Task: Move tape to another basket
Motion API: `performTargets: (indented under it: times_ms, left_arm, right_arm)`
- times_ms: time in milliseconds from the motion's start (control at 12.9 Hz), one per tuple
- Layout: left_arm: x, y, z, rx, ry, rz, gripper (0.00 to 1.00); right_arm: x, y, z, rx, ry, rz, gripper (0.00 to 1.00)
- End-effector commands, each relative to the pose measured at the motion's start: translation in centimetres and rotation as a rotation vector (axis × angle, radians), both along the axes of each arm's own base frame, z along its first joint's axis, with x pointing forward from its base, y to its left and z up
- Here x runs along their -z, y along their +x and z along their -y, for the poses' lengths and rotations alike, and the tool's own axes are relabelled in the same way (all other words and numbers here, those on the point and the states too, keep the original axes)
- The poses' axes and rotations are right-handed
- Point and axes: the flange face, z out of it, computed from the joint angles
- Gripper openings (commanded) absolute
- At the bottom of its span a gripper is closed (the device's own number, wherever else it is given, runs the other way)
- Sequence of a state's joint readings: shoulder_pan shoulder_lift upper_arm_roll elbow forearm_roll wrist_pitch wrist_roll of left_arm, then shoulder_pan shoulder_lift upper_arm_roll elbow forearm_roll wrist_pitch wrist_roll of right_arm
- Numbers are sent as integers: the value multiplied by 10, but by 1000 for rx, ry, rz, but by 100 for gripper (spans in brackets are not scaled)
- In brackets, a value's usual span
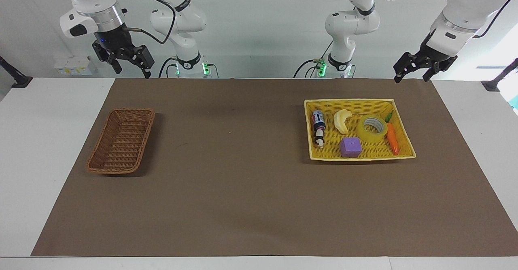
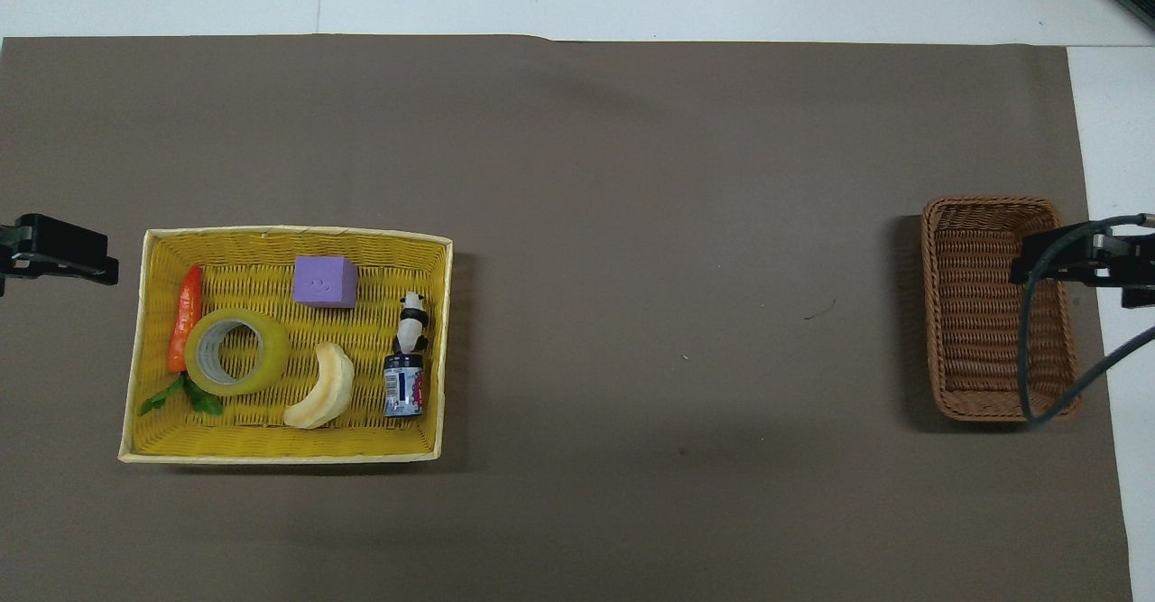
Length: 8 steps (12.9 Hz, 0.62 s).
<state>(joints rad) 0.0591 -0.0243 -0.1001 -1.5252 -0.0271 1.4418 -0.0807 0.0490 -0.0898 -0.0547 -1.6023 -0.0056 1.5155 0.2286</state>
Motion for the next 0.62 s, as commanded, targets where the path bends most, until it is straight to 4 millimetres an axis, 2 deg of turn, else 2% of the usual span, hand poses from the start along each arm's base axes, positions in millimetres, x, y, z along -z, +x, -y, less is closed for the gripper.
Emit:
performTargets:
  times_ms: [0, 544]
  left_arm:
    - [4, -9, -2, 10, 2, 6, 100]
    - [6, -7, -10, 28, 0, 23, 100]
  right_arm:
    - [0, -1, 0, -13, 21, 5, 100]
    - [1, -1, 0, -13, 21, 3, 100]
